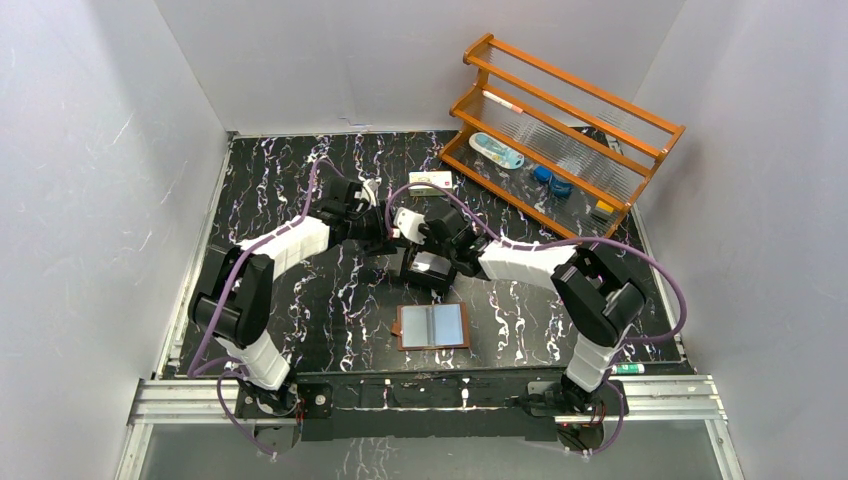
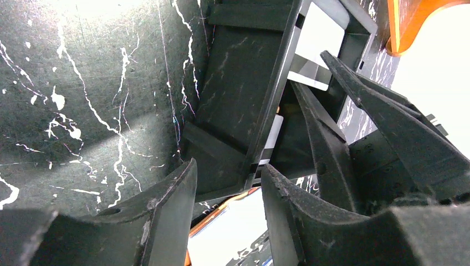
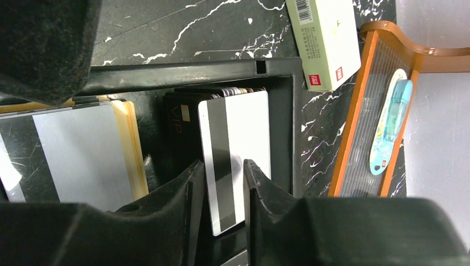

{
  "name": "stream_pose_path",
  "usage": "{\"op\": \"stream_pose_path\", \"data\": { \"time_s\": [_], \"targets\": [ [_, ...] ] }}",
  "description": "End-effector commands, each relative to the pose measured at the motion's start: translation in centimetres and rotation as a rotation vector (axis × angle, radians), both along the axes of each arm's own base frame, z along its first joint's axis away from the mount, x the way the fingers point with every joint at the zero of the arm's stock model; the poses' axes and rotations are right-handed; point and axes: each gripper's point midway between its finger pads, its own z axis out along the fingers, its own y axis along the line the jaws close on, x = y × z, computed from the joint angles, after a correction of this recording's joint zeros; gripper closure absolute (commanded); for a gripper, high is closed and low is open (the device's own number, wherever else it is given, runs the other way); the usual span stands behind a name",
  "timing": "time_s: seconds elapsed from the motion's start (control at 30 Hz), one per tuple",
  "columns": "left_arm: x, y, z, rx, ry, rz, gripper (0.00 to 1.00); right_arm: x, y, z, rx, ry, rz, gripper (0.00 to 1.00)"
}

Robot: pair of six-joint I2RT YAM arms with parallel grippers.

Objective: Put the credit cards into the card holder
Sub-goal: Pick up the credit card from the storage box.

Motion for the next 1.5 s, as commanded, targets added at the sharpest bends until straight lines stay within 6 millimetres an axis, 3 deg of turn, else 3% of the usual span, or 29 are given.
{"op": "stream_pose_path", "data": {
  "time_s": [0.0, 0.23, 0.33, 0.47, 0.7, 0.83, 1.03, 1.17, 1.27, 1.47],
  "targets": [
    [-0.7, -0.1, -0.4, -0.019, 0.037, -0.009, 0.56, 1.1, 0.3, 4.3, 0.088, -0.124, -0.015, 0.65],
    [-0.9, 0.1, -0.7, -0.013, 0.047, 0.004, 0.56, 0.9, 0.0, 5.0, 0.107, -0.135, -0.023, 0.93],
    [-0.9, 0.2, -0.7, -0.009, 0.047, 0.011, 0.56, 0.7, -0.1, 5.5, 0.12, -0.14, -0.026, 1.0],
    [-0.9, 0.4, -0.2, -0.004, 0.036, 0.016, 0.56, 0.5, -0.6, 6.3, 0.122, -0.14, -0.039, 1.0],
    [0.4, 1.2, 3.1, 0.03, -0.051, 0.055, 0.54, 0.3, -1.5, 10.0, 0.196, -0.167, -0.11, 1.0],
    [0.0, 1.3, 5.0, 0.021, -0.101, 0.038, 0.54, -1.3, -1.3, 12.0, 0.329, -0.069, -0.165, 1.0],
    [-3.3, 3.1, 4.9, 0.077, -0.093, 0.006, 0.56, -6.1, -0.8, 14.3, 0.704, 0.181, -0.282, 1.0],
    [-6.4, 3.5, 4.0, 0.059, -0.064, -0.014, 0.58, -9.5, -1.1, 13.9, 0.877, 0.376, -0.394, 1.0],
    [-8.8, 3.3, 3.1, 0.048, -0.032, -0.03, 0.6, -12.2, -0.8, 12.4, 0.991, 0.538, -0.426, 1.0],
    [-12.2, 1.8, 2.0, -0.018, 0.007, -0.079, 0.61, -14.7, -0.6, 11.7, 1.183, 0.697, -0.483, 1.0]
  ]
}}
